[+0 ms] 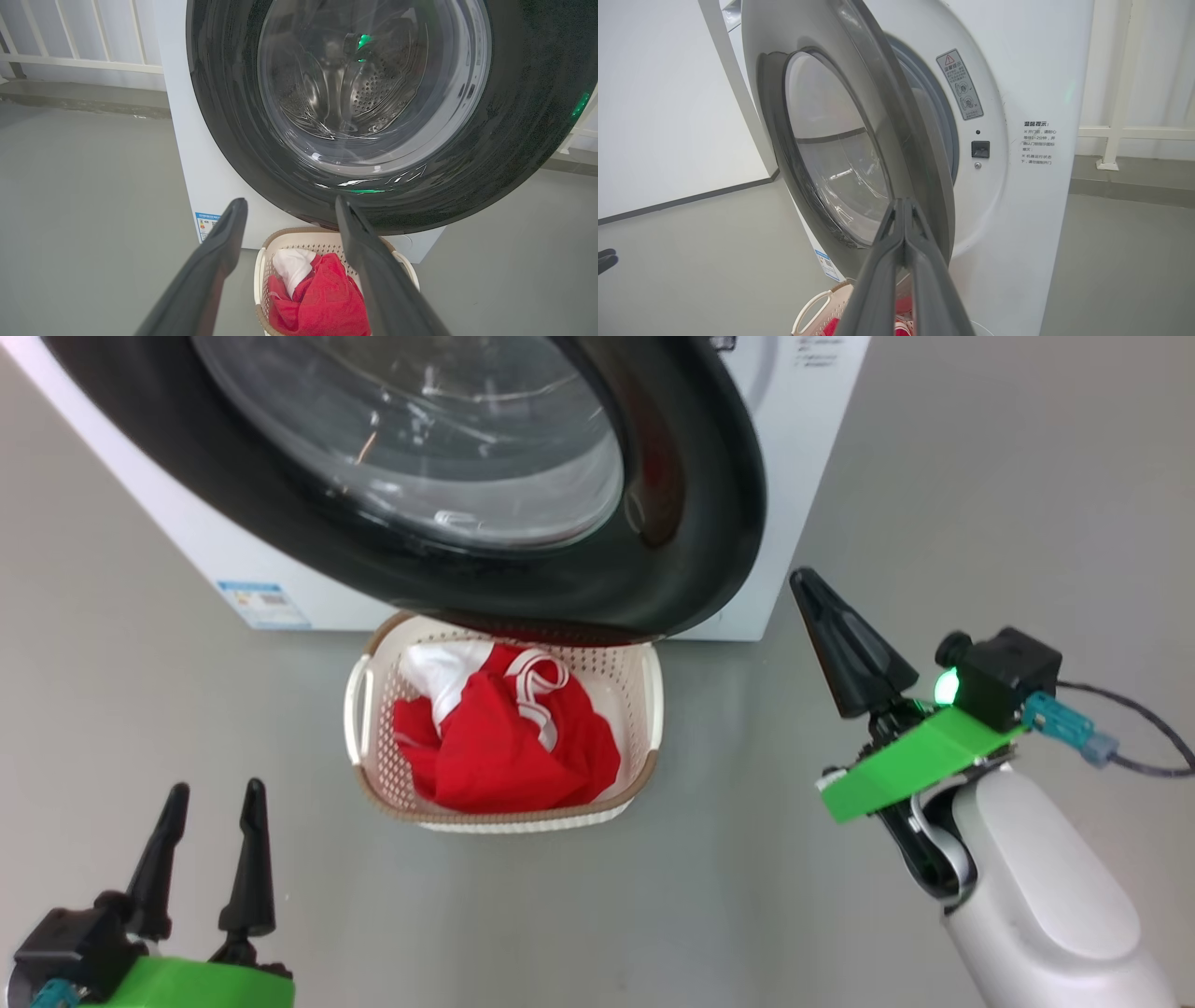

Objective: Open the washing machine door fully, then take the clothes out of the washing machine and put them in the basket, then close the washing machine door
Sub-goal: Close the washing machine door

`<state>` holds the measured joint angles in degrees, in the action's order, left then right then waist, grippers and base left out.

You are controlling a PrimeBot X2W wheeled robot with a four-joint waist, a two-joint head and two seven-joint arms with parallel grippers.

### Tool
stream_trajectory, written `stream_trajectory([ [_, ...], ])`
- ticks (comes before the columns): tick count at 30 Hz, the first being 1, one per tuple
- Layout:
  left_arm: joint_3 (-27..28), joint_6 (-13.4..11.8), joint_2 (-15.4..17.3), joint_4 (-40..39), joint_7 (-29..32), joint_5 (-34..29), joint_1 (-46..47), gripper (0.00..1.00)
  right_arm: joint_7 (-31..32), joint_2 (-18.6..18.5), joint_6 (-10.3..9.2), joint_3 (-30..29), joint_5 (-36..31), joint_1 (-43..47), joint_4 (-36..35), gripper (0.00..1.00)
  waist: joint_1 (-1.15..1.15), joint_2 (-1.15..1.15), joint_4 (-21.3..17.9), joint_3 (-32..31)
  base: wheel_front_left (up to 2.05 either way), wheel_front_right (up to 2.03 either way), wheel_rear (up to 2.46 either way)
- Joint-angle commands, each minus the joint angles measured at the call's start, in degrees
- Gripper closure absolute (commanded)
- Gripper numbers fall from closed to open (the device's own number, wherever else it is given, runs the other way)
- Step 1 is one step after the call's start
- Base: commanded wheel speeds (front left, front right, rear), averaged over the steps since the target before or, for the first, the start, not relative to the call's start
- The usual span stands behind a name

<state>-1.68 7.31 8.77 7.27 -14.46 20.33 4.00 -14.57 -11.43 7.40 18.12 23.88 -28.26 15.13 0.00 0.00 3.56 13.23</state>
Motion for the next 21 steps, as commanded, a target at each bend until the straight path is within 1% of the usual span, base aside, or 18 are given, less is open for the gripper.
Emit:
stream_trajectory([
  [1,1.74,0.18,0.81,-1.52,-0.53,0.13,2.03,0.00,-0.43,0.75,0.09,1.17,0.30,-1.47,-0.73,1.00,0.00,0.00,1.85,2.16,0.00,0.00,0.00],
  [8,0.05,0.18,0.76,-1.00,-0.53,1.08,4.61,0.00,-0.43,1.53,0.09,1.69,0.36,-6.35,3.14,1.00,0.00,0.00,4.00,4.73,0.00,0.00,0.00],
  [13,-0.93,0.18,1.11,-0.79,-0.53,1.46,6.04,0.00,-0.43,2.28,0.09,0.86,0.89,-9.14,5.36,1.00,0.00,0.00,5.02,6.08,0.00,0.00,0.00],
  [21,-1.85,0.18,1.31,-0.70,-0.53,1.75,7.19,0.00,-0.43,2.27,0.09,-0.79,1.32,-12.50,7.57,1.00,0.00,0.00,6.12,7.32,0.00,0.00,0.00],
])
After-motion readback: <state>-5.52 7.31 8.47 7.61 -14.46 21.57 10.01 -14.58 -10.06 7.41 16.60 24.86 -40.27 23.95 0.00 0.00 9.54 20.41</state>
